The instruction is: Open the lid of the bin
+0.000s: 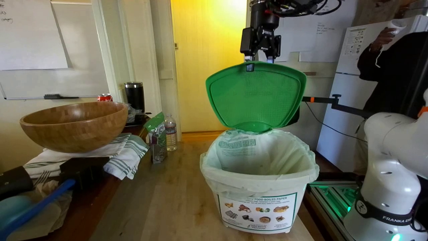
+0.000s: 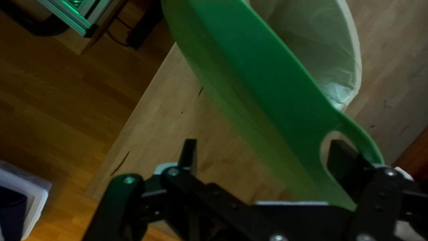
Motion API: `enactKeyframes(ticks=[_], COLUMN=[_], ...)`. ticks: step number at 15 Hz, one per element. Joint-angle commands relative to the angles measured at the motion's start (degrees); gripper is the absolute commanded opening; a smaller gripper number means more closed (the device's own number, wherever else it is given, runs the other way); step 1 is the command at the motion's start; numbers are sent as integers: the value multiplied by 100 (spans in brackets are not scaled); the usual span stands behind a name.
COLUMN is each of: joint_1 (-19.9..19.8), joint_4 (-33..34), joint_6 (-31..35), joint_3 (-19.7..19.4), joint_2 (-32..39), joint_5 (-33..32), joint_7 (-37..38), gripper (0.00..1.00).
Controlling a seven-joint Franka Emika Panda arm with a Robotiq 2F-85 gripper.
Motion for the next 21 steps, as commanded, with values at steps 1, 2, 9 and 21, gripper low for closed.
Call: enactKeyframes(ticks=[1, 2, 9, 21], joint_1=[-183, -228, -452, -488], joint_4=[-301, -335, -514, -550], joint_6=[451, 517, 1034, 1075], joint_3=[-55, -64, 2, -56], joint_2=[-248, -249, -296, -476], joint_5=[496, 567, 752, 589], joint_7=[319, 397, 1478, 1522], gripper=[100, 100, 100, 100])
